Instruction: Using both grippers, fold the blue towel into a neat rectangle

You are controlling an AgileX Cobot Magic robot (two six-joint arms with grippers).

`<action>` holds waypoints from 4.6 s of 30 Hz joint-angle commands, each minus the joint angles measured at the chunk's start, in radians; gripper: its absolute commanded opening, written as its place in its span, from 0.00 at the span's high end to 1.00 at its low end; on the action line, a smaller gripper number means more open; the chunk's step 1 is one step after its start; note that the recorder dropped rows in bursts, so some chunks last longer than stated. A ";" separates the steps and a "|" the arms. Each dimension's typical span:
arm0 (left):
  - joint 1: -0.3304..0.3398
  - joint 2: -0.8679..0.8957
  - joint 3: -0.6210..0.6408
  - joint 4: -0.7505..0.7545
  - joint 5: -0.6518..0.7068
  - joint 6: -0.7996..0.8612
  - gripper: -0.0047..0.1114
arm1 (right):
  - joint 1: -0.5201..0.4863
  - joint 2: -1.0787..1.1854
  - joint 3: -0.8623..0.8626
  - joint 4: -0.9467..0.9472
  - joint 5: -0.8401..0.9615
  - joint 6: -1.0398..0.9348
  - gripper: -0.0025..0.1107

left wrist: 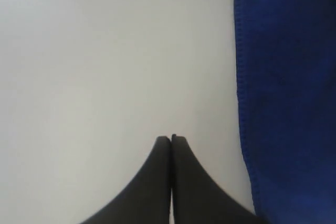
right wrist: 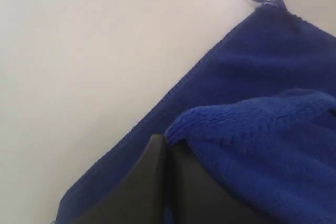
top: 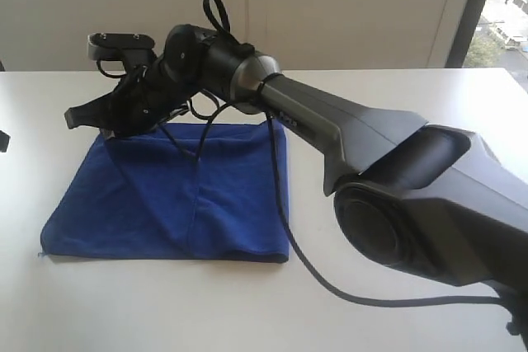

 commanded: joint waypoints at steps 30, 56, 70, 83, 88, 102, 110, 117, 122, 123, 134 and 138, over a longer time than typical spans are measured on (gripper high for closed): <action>0.003 -0.014 0.005 -0.116 0.001 0.000 0.96 | -0.247 -0.043 -0.084 -0.234 0.434 -0.050 0.71; 0.001 0.047 -0.091 -0.494 0.482 0.534 0.96 | -0.274 -0.056 0.161 -0.322 0.434 -0.276 0.98; 0.001 0.047 -0.105 -0.483 0.490 0.520 0.96 | -0.272 -0.075 0.384 -0.365 0.434 -0.266 0.98; 0.001 0.047 -0.105 -0.484 0.510 0.520 0.96 | -0.342 -0.173 0.475 -0.643 0.434 -0.362 0.98; 0.001 0.047 -0.105 -0.484 0.507 0.520 0.96 | -0.420 -0.194 0.475 -0.637 0.434 -0.361 0.98; 0.001 0.047 -0.105 -0.512 0.324 0.520 0.96 | -0.119 -0.235 0.475 -0.296 0.270 -0.380 0.98; 0.001 0.047 -0.105 -0.514 0.331 0.520 0.96 | -0.063 -0.150 0.475 -0.302 0.434 -0.407 0.98; 0.001 0.047 -0.105 -0.514 0.331 0.520 0.96 | -0.063 -0.207 0.475 -0.236 0.434 -0.402 0.98; 0.001 0.047 -0.105 -0.514 0.339 0.522 0.96 | -0.063 -0.255 0.475 -0.234 0.434 -0.380 0.98; 0.001 0.047 -0.105 -0.532 0.353 0.522 0.96 | -0.063 -0.286 0.475 -0.242 0.434 -0.370 0.98; -0.299 0.261 -0.548 -0.290 0.520 0.297 0.96 | -0.218 -0.470 0.475 -0.564 0.434 -0.145 0.98; -0.387 0.410 -0.753 -0.221 0.590 0.222 0.96 | -0.342 -0.531 0.513 -0.496 0.434 -0.143 0.98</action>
